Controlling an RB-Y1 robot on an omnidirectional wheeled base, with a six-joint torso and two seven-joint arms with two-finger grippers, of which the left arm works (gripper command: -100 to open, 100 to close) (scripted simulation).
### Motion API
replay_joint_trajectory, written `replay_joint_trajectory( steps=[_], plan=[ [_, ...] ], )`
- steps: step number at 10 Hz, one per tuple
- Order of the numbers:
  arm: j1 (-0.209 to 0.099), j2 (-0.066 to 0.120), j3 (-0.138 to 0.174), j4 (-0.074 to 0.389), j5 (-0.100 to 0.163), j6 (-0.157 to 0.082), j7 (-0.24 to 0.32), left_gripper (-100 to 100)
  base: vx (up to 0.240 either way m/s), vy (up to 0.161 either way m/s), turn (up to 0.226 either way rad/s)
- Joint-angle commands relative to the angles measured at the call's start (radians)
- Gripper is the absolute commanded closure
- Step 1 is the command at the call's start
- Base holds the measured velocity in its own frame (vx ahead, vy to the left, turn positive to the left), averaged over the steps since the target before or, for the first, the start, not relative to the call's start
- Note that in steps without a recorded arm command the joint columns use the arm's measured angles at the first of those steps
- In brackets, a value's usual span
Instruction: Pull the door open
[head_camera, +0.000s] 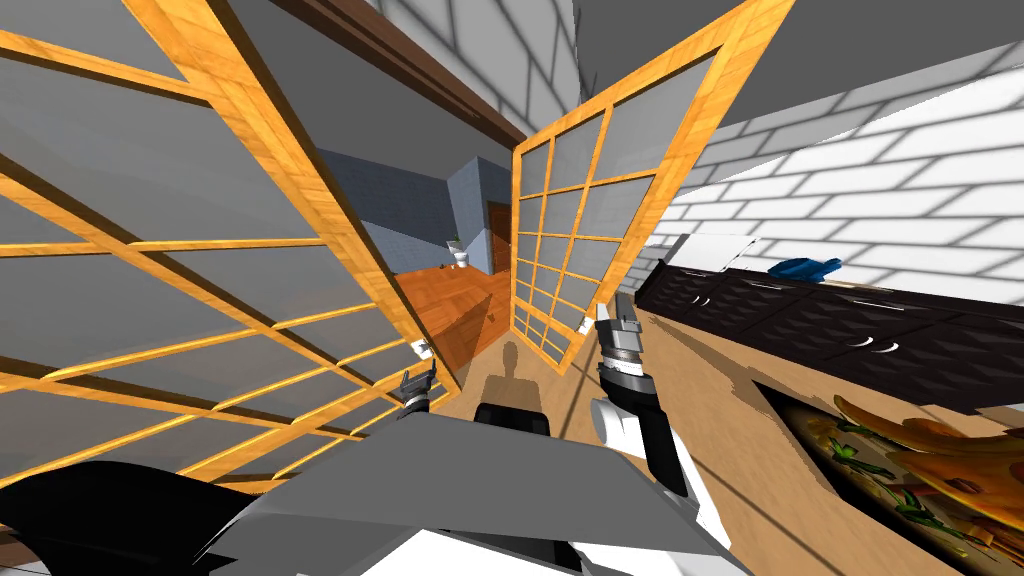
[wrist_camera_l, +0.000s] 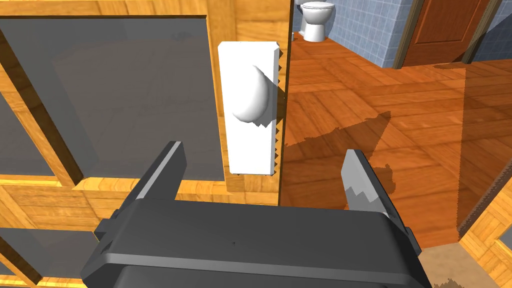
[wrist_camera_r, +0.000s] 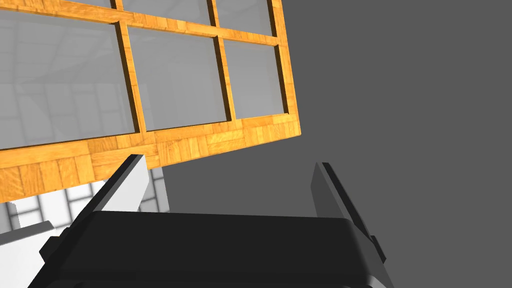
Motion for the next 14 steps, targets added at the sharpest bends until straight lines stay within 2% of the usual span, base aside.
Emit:
replay_joint_trajectory(
  steps=[1,5,7,8,11,12,13,14],
  plan=[
    [-0.023,0.011,0.043,0.048,-0.022,0.009,0.041,-100,0.044,-0.004,-0.124],
    [-0.092,0.046,0.159,0.189,-0.089,0.038,0.151,-100,0.049,0.005,-0.131],
    [-0.121,0.059,0.214,0.245,-0.12,0.052,0.196,-100,0.052,0.025,-0.117],
    [-0.121,0.059,0.214,0.245,-0.12,0.052,0.196,-100,0.024,0.026,-0.026],
    [-0.151,0.072,0.264,0.296,-0.154,0.067,0.243,-100,0.012,0.025,-0.056],
    [-0.15,0.069,0.253,0.295,-0.148,0.061,0.234,-100,0.004,0.006,-0.013],
    [-0.15,0.069,0.253,0.295,-0.148,0.061,0.234,100,-0.002,-0.003,0.011],
    [-0.15,0.069,0.253,0.295,-0.148,0.061,0.234,100,-0.002,0.0,0.011]
  ],
)
